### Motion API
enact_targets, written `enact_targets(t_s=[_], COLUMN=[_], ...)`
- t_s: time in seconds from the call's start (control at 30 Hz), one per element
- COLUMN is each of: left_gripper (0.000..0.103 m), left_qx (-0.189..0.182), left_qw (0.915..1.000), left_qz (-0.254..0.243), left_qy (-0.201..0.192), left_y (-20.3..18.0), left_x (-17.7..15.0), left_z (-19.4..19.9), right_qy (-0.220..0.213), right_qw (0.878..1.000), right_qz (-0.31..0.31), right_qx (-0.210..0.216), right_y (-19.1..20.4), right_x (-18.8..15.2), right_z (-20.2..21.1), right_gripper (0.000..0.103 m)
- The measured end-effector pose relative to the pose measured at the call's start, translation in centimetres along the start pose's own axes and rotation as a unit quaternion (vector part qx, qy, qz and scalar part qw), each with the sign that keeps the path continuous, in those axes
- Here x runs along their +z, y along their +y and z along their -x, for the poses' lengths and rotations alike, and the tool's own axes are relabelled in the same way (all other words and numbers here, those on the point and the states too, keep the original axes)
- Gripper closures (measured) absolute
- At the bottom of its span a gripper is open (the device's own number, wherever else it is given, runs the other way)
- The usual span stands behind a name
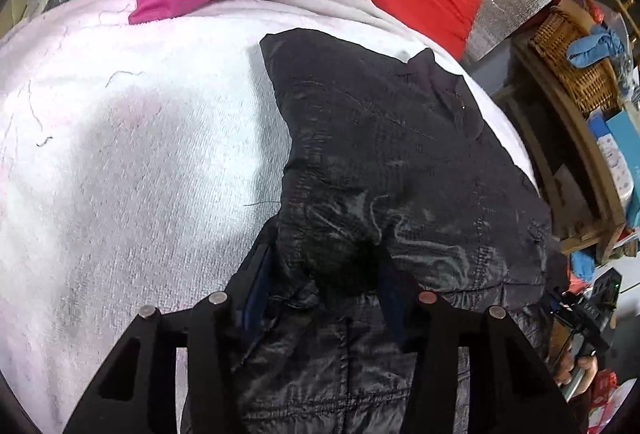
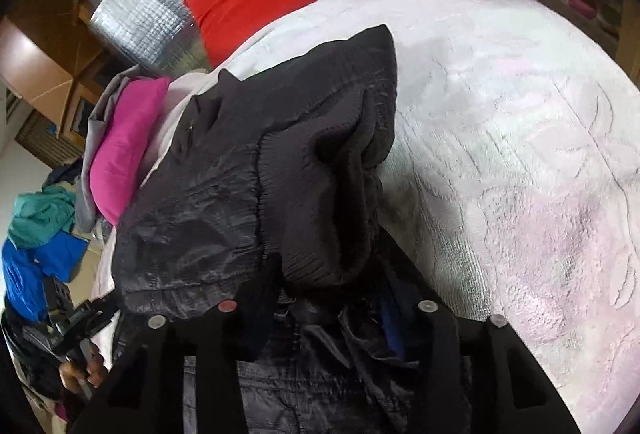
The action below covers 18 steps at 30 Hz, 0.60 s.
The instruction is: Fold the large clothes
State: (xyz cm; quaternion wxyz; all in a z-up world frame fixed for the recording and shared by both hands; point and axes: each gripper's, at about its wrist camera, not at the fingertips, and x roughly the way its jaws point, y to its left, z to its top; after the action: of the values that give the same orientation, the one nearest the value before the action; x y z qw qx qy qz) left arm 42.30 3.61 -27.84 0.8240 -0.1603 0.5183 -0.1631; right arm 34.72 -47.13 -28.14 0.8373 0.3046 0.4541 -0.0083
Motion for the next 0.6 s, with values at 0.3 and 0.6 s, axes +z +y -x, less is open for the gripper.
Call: enact_targets(t_s=[0.3, 0.6], left_gripper=[0.046, 0.041], left_qx=[0.013, -0.128], left_qw=[0.9977, 0.9918], left_qz=[0.01, 0.005], left_qy=[-0.066, -0.008], left_y=[-0.3, -4.5], left_x=[0.3, -3.6], left_z=[5.1, 4.7], right_qy=[-0.094, -0.021], right_qw=[0.995, 0.99], right_qz=[-0.028, -0.044], right_qx=[-0.02, 0.134], right_y=[0.8, 4.8], right_x=[0.8, -3.2], right_z=[4.8, 3.1], right_gripper=[0.033, 0.03])
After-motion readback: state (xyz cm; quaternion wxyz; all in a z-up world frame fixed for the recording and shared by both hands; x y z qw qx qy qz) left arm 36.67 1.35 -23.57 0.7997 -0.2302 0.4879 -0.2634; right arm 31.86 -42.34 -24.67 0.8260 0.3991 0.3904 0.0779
